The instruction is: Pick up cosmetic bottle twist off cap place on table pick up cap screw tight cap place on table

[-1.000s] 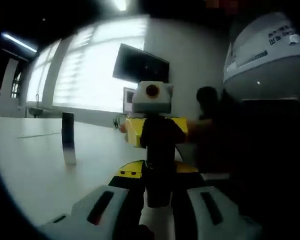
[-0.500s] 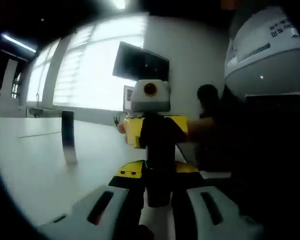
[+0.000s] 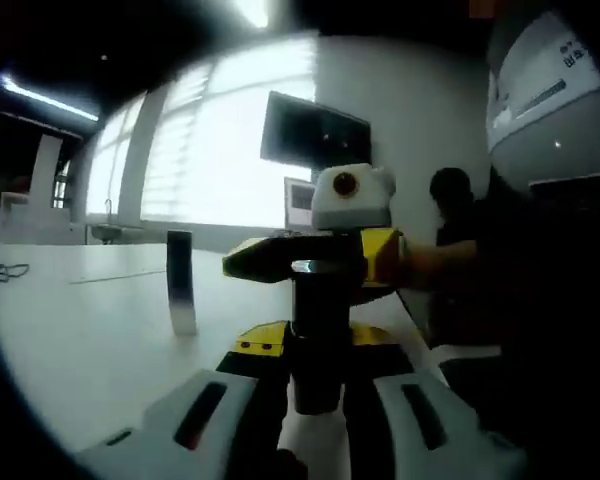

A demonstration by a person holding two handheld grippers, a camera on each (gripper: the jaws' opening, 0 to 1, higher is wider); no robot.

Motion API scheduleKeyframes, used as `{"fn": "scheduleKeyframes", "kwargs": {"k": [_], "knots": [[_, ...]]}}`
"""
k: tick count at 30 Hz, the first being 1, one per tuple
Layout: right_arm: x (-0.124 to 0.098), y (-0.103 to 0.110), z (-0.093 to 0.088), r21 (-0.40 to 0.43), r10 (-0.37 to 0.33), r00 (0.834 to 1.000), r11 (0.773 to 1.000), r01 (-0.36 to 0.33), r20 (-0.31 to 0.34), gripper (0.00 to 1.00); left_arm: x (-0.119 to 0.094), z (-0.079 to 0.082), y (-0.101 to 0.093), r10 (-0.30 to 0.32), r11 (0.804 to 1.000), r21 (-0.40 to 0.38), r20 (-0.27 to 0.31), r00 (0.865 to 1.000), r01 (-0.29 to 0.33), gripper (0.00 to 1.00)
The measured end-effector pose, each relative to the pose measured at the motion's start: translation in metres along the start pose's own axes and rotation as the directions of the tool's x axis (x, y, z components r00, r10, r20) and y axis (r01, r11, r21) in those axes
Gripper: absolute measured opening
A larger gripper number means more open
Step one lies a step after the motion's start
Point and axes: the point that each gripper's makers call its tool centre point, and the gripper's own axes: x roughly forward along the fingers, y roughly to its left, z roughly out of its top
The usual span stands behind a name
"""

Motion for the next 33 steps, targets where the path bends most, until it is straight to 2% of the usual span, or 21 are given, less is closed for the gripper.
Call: {"fn": "scheduleKeyframes", "kwargs": {"k": [1, 6, 8, 9, 11, 13, 16, 18, 24, 26, 29, 32, 33], "knots": [[0.006, 0.001, 0.004, 0.014, -0.037, 0.999, 0.999, 0.036, 0.032, 0.3, 0.0, 0.0, 0.002, 0.009, 1.0, 0.003, 0.0, 1.0, -0.009, 0.1], [0.005, 0.004, 0.004, 0.015, -0.084, 0.995, 0.996, 0.084, 0.045, 0.32, -0.001, 0.001, 0.009, 0.043, 0.999, 0.009, 0.004, 0.999, -0.043, 0.1], [0.003, -0.003, 0.004, 0.021, -0.135, 0.99, 0.991, 0.134, 0.049, 0.32, -0.002, 0.002, 0.019, 0.092, 0.995, 0.03, 0.009, 0.996, -0.093, 0.1], [0.003, -0.008, 0.006, 0.021, -0.17, 0.984, 0.985, 0.169, 0.063, 0.32, -0.002, 0.005, 0.022, 0.111, 0.993, 0.038, 0.02, 0.994, -0.111, 0.1], [0.002, -0.016, 0.003, 0.01, -0.241, 0.969, 0.971, 0.241, 0.051, 0.32, -0.005, 0.007, 0.032, 0.162, 0.986, 0.033, 0.033, 0.986, -0.163, 0.1], [0.004, -0.018, 0.007, 0.036, -0.291, 0.953, 0.957, 0.289, 0.085, 0.31, -0.007, 0.007, 0.042, 0.205, 0.978, 0.036, 0.028, 0.978, -0.206, 0.1], [0.005, -0.021, 0.006, 0.005, -0.347, 0.934, 0.937, 0.348, 0.086, 0.3, -0.008, 0.006, 0.048, 0.229, 0.973, 0.031, 0.026, 0.973, -0.23, 0.1], [0.008, -0.019, 0.005, 0.015, -0.366, 0.927, 0.93, 0.366, 0.082, 0.3, -0.009, 0.006, 0.049, 0.234, 0.972, 0.028, 0.026, 0.972, -0.235, 0.1], [0.0, -0.03, 0.001, 0.02, -0.446, 0.892, 0.895, 0.446, 0.071, 0.27, -0.009, 0.006, 0.049, 0.236, 0.971, 0.039, 0.025, 0.971, -0.237, 0.1], [-0.008, -0.038, 0.005, 0.033, -0.489, 0.868, 0.872, 0.488, 0.085, 0.27, -0.009, 0.006, 0.05, 0.243, 0.969, 0.037, 0.025, 0.97, -0.243, 0.1], [-0.017, -0.047, 0.007, 0.048, -0.531, 0.843, 0.848, 0.528, 0.09, 0.26, -0.01, 0.003, 0.053, 0.262, 0.964, 0.046, 0.014, 0.965, -0.263, 0.1], [-0.026, -0.06, 0.005, 0.013, -0.585, 0.808, 0.81, 0.586, 0.074, 0.25, -0.009, 0.001, 0.055, 0.276, 0.959, 0.06, 0.004, 0.961, -0.275, 0.1], [-0.029, -0.065, 0.0, 0.001, -0.602, 0.798, 0.798, 0.602, 0.044, 0.23, -0.009, 0.001, 0.055, 0.28, 0.958, 0.064, 0.001, 0.96, -0.279, 0.1]]}}
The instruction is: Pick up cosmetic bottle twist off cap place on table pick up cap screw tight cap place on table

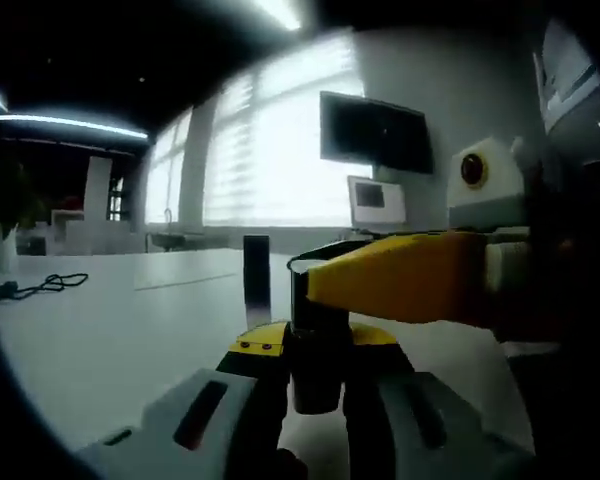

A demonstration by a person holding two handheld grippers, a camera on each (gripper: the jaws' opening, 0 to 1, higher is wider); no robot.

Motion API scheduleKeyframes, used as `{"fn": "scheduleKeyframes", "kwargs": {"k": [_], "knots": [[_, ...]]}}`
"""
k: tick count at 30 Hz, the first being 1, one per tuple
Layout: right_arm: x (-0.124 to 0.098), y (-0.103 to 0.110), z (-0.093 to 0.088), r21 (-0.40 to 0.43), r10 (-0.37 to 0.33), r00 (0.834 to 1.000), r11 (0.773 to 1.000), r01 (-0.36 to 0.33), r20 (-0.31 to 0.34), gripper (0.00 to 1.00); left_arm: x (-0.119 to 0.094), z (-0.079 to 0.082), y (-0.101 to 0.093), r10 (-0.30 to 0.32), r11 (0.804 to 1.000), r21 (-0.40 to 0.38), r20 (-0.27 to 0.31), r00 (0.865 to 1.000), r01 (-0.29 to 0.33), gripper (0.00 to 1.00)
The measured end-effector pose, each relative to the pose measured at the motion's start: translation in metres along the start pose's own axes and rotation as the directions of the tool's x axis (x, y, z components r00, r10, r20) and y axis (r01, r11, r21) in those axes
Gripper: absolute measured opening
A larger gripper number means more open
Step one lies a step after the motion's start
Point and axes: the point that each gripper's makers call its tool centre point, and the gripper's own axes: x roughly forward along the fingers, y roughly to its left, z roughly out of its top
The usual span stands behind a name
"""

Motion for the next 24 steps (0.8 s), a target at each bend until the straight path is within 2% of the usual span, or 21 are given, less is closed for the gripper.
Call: {"fn": "scheduleKeyframes", "kwargs": {"k": [3, 6, 11, 19, 24], "knots": [[0.002, -0.009, 0.0, -0.002, -0.028, 1.0, 1.0, 0.028, 0.007, 0.2, 0.0, 0.0, 0.003, 0.016, 1.0, -0.002, -0.002, 1.0, -0.016, 0.1], [0.002, -0.024, 0.0, 0.032, -0.065, 0.998, 0.997, 0.064, 0.009, 0.18, -0.001, -0.001, 0.007, 0.035, 0.999, -0.008, -0.006, 0.999, -0.035, 0.1], [0.001, -0.053, -0.001, 0.004, -0.087, 0.996, 0.996, 0.087, -0.01, 0.1, 0.0, -0.004, 0.008, 0.046, 0.999, 0.013, -0.021, 0.999, -0.045, 0.1], [-0.001, -0.054, -0.001, -0.012, -0.064, 0.998, 0.998, 0.064, -0.02, 0.1, -0.001, -0.004, 0.006, 0.034, 0.999, -0.003, -0.023, 0.999, -0.034, 0.1], [-0.001, -0.054, -0.003, -0.008, -0.005, 1.0, 1.0, 0.005, -0.03, 0.09, -0.001, -0.005, 0.003, 0.015, 1.0, -0.008, -0.029, 0.999, -0.015, 0.1]]}}
